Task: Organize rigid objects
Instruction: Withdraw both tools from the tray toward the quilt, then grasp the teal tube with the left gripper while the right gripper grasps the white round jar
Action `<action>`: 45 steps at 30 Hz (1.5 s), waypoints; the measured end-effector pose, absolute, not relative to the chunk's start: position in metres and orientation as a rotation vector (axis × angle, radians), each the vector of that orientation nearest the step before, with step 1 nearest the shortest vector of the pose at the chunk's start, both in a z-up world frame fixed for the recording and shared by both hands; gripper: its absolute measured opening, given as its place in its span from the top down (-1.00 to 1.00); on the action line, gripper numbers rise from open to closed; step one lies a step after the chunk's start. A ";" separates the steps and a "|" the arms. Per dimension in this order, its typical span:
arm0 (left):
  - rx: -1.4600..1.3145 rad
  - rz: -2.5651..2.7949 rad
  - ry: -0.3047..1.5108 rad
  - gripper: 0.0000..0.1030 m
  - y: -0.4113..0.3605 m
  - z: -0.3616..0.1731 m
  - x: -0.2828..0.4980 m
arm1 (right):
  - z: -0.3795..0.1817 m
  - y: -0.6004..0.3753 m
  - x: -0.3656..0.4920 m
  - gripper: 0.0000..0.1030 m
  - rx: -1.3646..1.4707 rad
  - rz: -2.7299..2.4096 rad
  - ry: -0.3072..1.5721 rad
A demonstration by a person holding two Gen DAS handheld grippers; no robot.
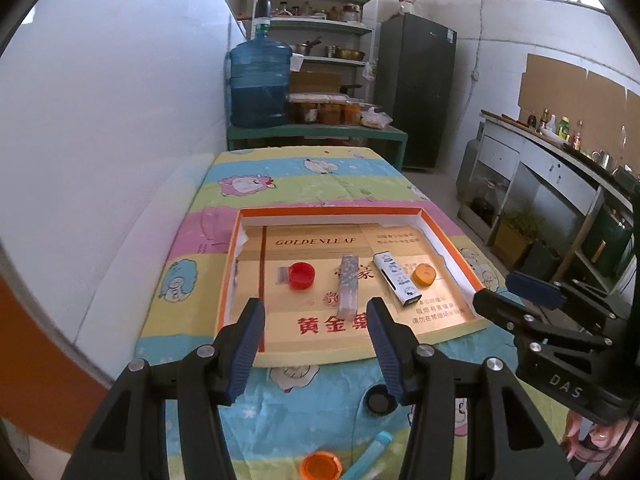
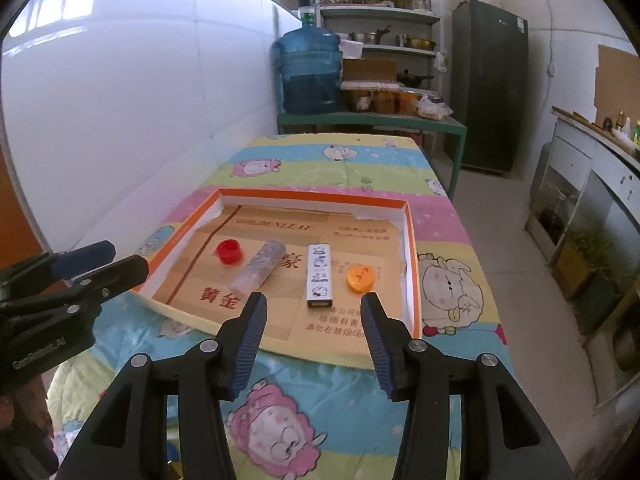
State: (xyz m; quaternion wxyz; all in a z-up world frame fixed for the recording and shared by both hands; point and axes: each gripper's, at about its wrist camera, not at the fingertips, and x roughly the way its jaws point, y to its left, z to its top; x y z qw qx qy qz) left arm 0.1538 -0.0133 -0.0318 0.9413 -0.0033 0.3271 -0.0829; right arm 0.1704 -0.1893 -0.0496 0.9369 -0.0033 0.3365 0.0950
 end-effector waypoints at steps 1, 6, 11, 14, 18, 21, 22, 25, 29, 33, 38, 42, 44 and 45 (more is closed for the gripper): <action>-0.009 -0.165 0.665 -0.02 -0.011 -0.030 0.150 | -0.048 -0.187 0.165 0.02 -0.007 0.195 0.687; -0.020 -0.161 0.654 -0.02 -0.004 -0.025 0.132 | -0.040 -0.178 0.145 0.02 -0.010 0.205 0.685; -0.026 -0.154 0.640 -0.02 0.001 -0.019 0.115 | -0.034 -0.166 0.124 0.02 -0.015 0.216 0.679; -0.030 -0.151 0.632 -0.02 0.004 -0.017 0.106 | -0.030 -0.160 0.114 0.02 -0.020 0.224 0.675; -0.031 -0.145 0.625 -0.02 0.008 -0.015 0.095 | -0.027 -0.152 0.104 0.02 -0.025 0.233 0.673; -0.036 -0.141 0.622 -0.02 0.012 -0.013 0.088 | -0.026 -0.148 0.097 0.02 -0.030 0.240 0.671; -0.037 -0.138 0.621 -0.02 0.013 -0.013 0.086 | -0.026 -0.146 0.095 0.02 -0.032 0.242 0.670; -0.038 -0.133 0.619 -0.02 0.016 -0.012 0.081 | -0.025 -0.141 0.086 0.02 -0.042 0.248 0.666; -0.036 -0.133 0.619 -0.02 0.019 -0.012 0.075 | -0.025 -0.139 0.077 0.02 -0.044 0.255 0.664; -0.042 -0.133 0.616 -0.02 0.023 -0.013 0.067 | -0.028 -0.138 0.067 0.02 -0.042 0.260 0.667; -0.052 -0.137 0.613 -0.02 0.029 -0.018 0.055 | -0.035 -0.138 0.054 0.02 -0.040 0.265 0.675; -0.056 -0.140 0.605 -0.02 0.032 -0.024 0.046 | -0.044 -0.139 0.044 0.02 -0.038 0.270 0.691; -0.054 -0.139 0.601 -0.02 0.032 -0.028 0.042 | -0.052 -0.138 0.038 0.02 -0.039 0.276 0.707; -0.052 -0.138 0.599 -0.02 0.032 -0.030 0.041 | -0.056 -0.137 0.036 0.02 -0.041 0.277 0.716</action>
